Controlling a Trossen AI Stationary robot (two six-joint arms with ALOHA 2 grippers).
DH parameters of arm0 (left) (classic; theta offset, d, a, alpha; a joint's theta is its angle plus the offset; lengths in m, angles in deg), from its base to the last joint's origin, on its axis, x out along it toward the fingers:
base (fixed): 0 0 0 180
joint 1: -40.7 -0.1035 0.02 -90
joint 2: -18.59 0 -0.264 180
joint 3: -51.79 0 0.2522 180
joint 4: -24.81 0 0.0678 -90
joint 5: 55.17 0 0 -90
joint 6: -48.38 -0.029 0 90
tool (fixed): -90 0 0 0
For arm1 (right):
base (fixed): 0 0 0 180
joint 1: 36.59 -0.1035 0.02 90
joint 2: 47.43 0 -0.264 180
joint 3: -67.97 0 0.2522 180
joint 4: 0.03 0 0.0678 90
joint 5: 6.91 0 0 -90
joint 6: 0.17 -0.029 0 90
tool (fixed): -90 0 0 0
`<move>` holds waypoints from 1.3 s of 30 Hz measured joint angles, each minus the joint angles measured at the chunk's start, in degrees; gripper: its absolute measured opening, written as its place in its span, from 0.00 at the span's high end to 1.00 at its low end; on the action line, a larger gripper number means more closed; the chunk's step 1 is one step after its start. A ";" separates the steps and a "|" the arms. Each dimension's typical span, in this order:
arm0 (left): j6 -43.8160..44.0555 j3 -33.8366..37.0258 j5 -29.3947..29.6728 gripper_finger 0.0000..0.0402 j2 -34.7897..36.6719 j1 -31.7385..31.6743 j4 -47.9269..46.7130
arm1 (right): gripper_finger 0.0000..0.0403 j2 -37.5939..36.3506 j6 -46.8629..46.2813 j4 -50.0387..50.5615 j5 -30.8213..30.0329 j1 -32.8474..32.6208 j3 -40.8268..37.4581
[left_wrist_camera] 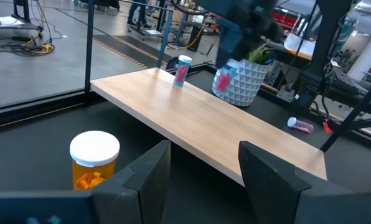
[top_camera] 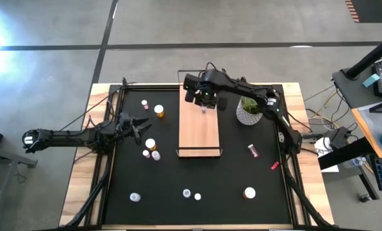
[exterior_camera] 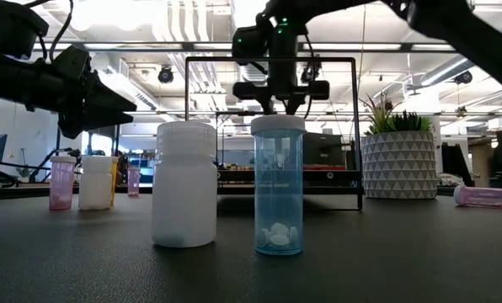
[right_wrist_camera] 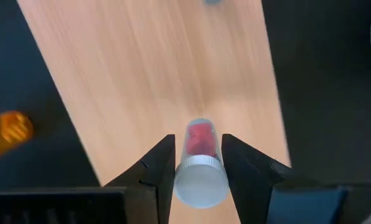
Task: Pick and place medicine bottles onto shelf by color
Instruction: Put the top blue pill bottle on the shelf aligned with the blue pill bottle
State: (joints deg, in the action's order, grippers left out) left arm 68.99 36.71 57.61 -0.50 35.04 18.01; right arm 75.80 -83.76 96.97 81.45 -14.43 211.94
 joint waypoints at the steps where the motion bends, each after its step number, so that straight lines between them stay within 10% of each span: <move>1: 0.00 0.00 -0.01 0.57 0.00 0.01 0.00 | 0.71 0.87 -1.65 0.32 -0.02 0.36 1.32; 10: 0.01 0.00 -0.02 0.57 0.00 0.01 0.00 | 0.71 3.32 -15.77 -2.13 -2.99 1.09 3.67; 39: 0.00 0.00 0.01 0.57 0.00 -0.01 0.00 | 0.73 5.47 -19.27 -9.19 -4.85 6.40 3.42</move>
State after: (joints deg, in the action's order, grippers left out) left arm 68.99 36.71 57.62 -0.50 35.03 18.01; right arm 81.27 -103.02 87.77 76.61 -8.04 215.37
